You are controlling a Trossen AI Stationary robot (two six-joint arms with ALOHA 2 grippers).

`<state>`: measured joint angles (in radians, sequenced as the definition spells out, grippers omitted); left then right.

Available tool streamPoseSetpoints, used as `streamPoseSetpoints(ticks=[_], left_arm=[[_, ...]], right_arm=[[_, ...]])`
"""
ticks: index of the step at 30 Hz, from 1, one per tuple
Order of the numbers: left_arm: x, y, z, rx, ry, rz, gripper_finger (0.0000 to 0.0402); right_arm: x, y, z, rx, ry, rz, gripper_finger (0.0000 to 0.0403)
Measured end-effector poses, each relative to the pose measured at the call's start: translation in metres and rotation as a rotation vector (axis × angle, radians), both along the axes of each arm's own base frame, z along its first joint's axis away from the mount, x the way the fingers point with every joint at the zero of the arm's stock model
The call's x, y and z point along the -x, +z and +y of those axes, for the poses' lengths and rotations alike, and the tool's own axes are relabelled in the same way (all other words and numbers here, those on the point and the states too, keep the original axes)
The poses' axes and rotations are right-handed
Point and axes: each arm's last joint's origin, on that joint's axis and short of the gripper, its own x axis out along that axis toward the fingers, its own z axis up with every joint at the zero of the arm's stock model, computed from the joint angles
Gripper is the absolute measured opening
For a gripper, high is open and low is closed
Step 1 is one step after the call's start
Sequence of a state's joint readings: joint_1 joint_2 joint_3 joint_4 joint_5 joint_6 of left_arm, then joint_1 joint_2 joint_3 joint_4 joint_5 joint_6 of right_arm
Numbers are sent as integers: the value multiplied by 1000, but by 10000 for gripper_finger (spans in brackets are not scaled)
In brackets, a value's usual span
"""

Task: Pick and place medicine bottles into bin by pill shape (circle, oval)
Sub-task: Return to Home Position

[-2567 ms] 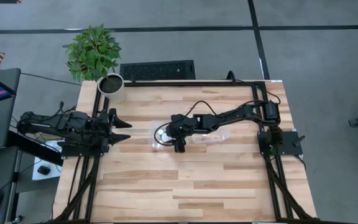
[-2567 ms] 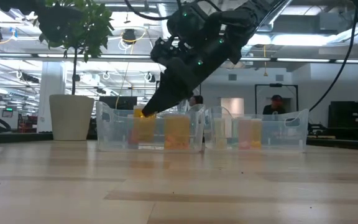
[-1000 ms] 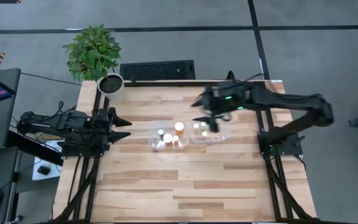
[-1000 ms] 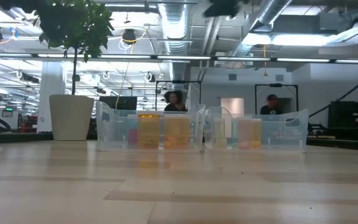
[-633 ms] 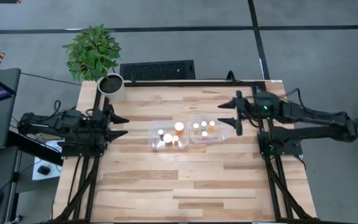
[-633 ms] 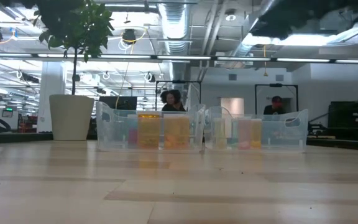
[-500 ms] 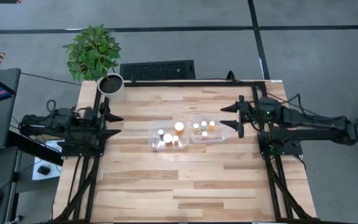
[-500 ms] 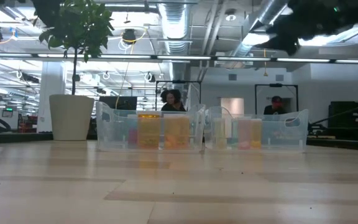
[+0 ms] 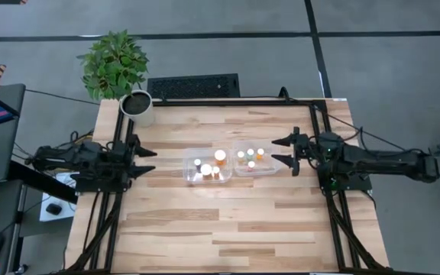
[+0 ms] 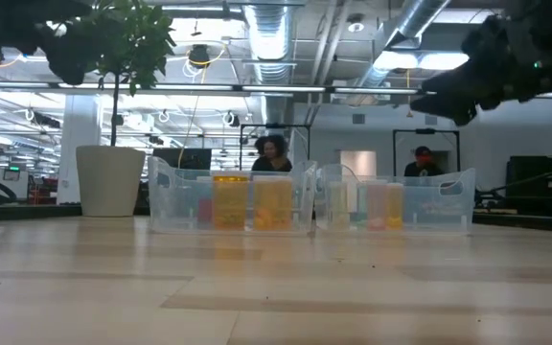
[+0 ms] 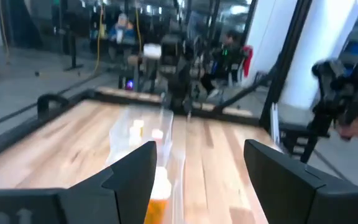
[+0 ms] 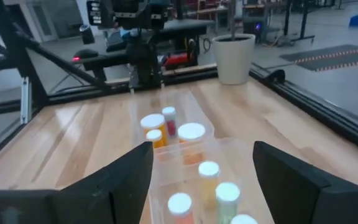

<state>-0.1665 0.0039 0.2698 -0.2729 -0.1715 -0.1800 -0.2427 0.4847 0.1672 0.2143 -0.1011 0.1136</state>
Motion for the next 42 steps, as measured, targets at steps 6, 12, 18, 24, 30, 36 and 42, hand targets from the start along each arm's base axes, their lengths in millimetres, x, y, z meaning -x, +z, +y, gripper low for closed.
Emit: streamPoseSetpoints(ticks=[6,12,18,24,30,36,42], left_arm=[[-10,-23,-2,-5,-2,32,235],[-17,-46,-2,15,18,66,235],[-21,-53,-3,10,10,50,235],[-20,-53,-3,2,-2,52,235],[-20,-53,-3,41,0,53,235],[-20,-53,-3,56,0,54,235],[-20,-53,-3,40,-1,55,235]], right_arm=[[3,-25,0,-11,-6,-10,286],[6,-36,1,-3,-14,-36,286],[6,-39,0,-6,-55,-9,286],[7,-44,0,-21,-55,41,286],[8,-49,0,-33,-55,94,286],[9,-54,0,-44,-55,141,286],[9,-56,1,-49,-55,162,286]])
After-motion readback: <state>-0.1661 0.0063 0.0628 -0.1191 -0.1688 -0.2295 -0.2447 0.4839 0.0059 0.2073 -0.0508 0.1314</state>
